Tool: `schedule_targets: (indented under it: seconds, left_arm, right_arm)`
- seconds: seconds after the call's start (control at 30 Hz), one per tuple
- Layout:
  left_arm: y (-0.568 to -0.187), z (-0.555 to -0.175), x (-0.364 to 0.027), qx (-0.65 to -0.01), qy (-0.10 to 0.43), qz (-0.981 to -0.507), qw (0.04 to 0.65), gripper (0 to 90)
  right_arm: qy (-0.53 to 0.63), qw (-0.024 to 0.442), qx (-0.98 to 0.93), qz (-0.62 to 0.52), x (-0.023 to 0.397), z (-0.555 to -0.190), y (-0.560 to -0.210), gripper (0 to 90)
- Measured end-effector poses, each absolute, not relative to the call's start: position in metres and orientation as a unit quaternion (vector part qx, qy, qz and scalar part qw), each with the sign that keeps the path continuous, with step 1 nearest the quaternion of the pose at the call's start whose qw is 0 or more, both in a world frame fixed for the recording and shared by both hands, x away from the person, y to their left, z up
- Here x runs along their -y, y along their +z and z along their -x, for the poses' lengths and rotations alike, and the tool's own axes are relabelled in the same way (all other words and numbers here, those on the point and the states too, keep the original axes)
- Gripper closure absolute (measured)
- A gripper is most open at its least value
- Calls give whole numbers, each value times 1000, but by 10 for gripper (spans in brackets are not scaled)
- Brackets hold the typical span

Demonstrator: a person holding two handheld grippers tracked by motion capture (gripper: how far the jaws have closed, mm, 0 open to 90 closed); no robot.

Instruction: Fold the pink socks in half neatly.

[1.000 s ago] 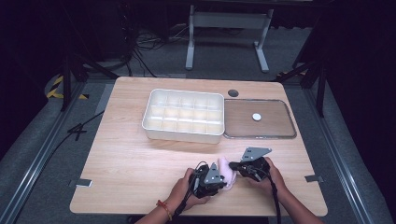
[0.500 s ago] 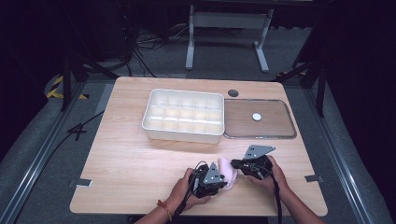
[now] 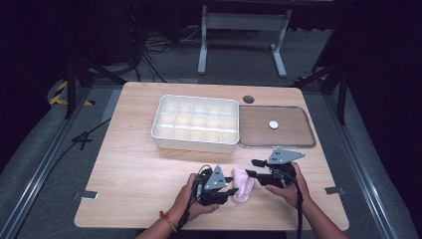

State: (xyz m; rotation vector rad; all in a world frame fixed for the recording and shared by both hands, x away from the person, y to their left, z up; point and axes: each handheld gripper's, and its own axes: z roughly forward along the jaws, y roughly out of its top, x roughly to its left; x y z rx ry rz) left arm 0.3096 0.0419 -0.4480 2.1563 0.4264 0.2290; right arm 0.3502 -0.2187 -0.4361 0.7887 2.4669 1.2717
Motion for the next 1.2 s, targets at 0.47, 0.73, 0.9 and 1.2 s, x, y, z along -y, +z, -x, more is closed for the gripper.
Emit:
schedule_targets:
  seconds: [0.47, 0.73, 0.9, 1.2]
  left_arm:
    - [-460, -298, -122, -202, 115, -909, 345, 362]
    - [-466, -294, -175, -256, 119, -897, 341, 295]
    - [-471, -296, -195, -284, 121, -889, 339, 280]
    - [-479, -301, -209, -320, 122, -875, 342, 233]
  right_arm:
    - [406, 91, -868, -271, 201, -353, -450, 428]
    - [385, 52, -878, -281, 199, -362, -467, 394]
    - [389, 14, -877, -281, 199, -365, -473, 464]
    - [400, -18, -875, -272, 201, -366, -473, 635]
